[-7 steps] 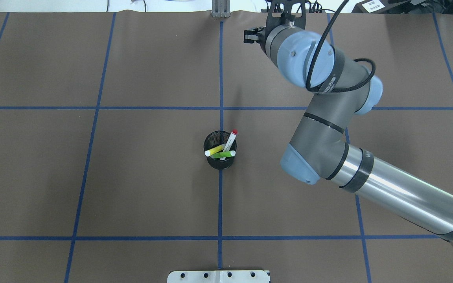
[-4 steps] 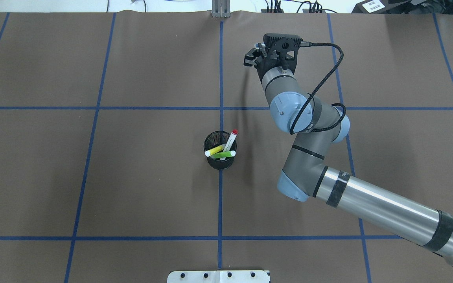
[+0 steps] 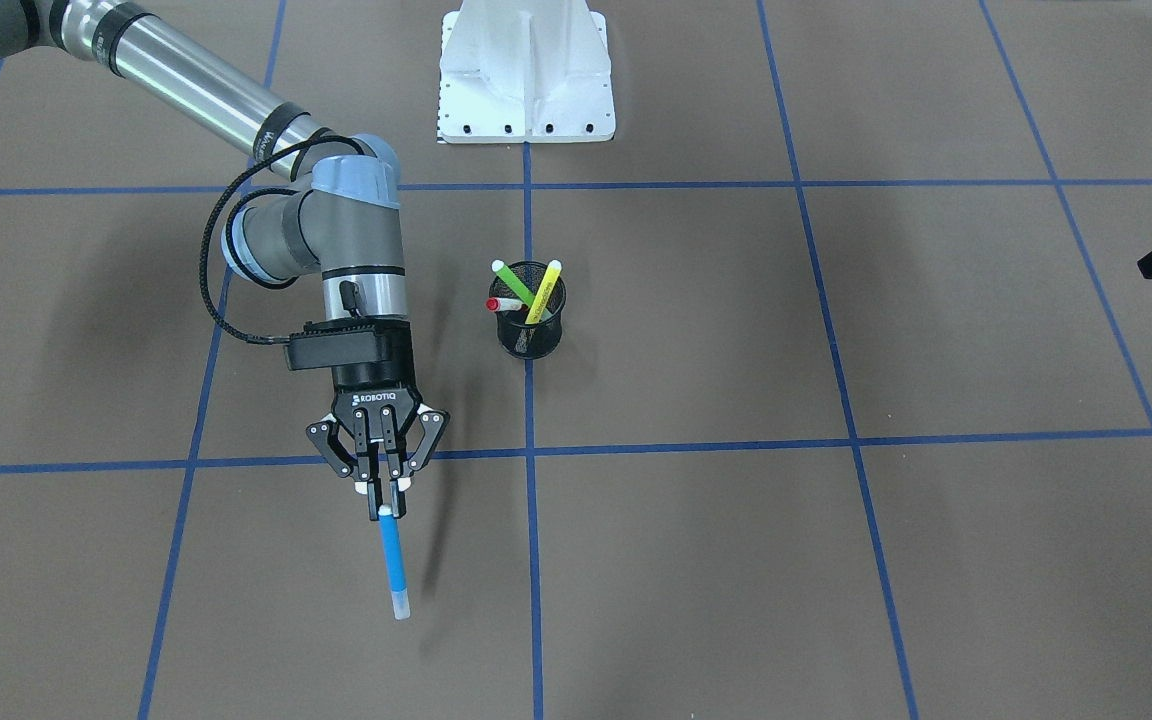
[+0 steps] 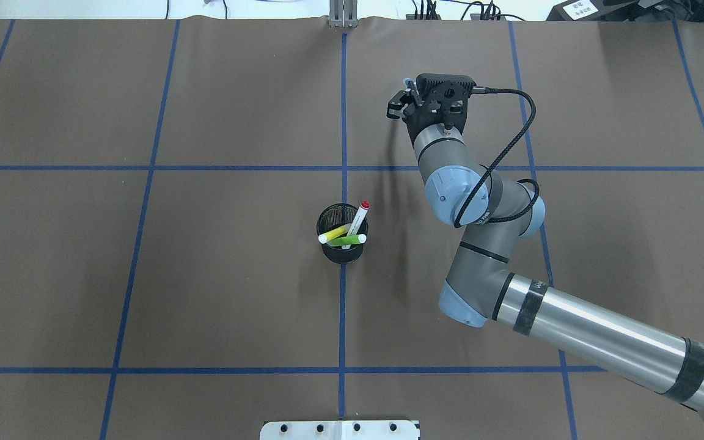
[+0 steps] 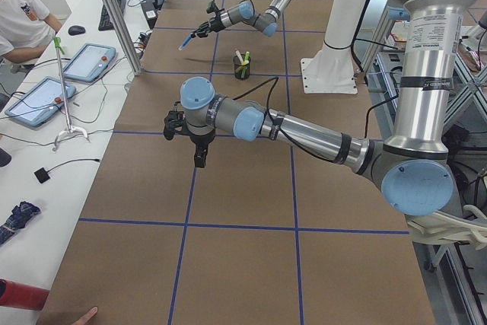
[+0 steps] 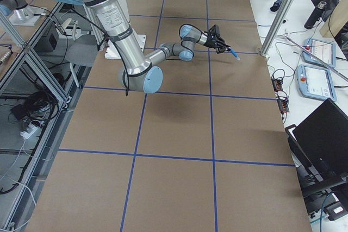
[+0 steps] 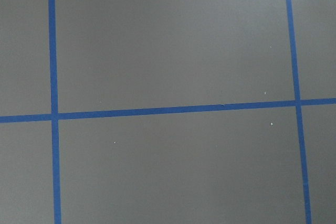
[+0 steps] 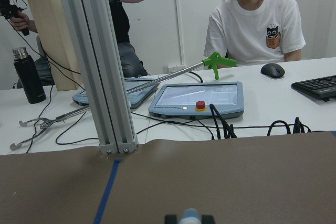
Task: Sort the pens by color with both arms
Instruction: 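Set the blue marker upright on the table and open the right gripper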
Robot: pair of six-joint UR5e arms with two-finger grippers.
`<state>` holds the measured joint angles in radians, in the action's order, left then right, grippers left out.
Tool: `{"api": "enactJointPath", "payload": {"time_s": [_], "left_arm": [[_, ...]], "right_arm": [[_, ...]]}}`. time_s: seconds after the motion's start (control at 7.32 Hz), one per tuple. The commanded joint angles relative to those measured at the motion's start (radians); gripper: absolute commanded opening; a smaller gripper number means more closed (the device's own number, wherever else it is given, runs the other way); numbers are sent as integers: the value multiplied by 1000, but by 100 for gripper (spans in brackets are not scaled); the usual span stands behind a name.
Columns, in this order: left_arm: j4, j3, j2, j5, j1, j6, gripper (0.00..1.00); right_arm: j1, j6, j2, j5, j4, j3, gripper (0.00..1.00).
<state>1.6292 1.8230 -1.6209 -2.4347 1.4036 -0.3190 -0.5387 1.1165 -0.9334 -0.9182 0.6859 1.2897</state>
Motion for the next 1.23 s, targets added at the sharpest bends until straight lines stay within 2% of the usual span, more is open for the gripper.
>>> {"api": "enactJointPath", "payload": {"time_s": [0.0,0.14,0.27,0.41,0.68,0.82,0.96,1.09], "left_arm": [[0,1,-5,0,0,0,100],[-2,2,-7,0,0,0,100],[-2,2,-7,0,0,-9,100],[0,1,-16,0,-1,-47,100],[-2,1,-84,0,-62,-240,100],[-2,-1,-144,9,-124,-381,100],[-3,4,-201,53,-186,-514,100],[-2,15,-259,58,-263,-657,100]], "right_arm": [[22,-1,-33,1,-26,-1,0],[22,-1,-32,1,-28,0,13],[22,-1,-30,1,-28,2,62],[22,-6,-32,-1,-28,11,99],[22,-12,-45,-7,-28,29,100],[20,-12,-89,-30,-23,105,100],[10,-11,-155,-119,-25,190,100],[-35,-4,-203,-246,-23,247,100]]}}
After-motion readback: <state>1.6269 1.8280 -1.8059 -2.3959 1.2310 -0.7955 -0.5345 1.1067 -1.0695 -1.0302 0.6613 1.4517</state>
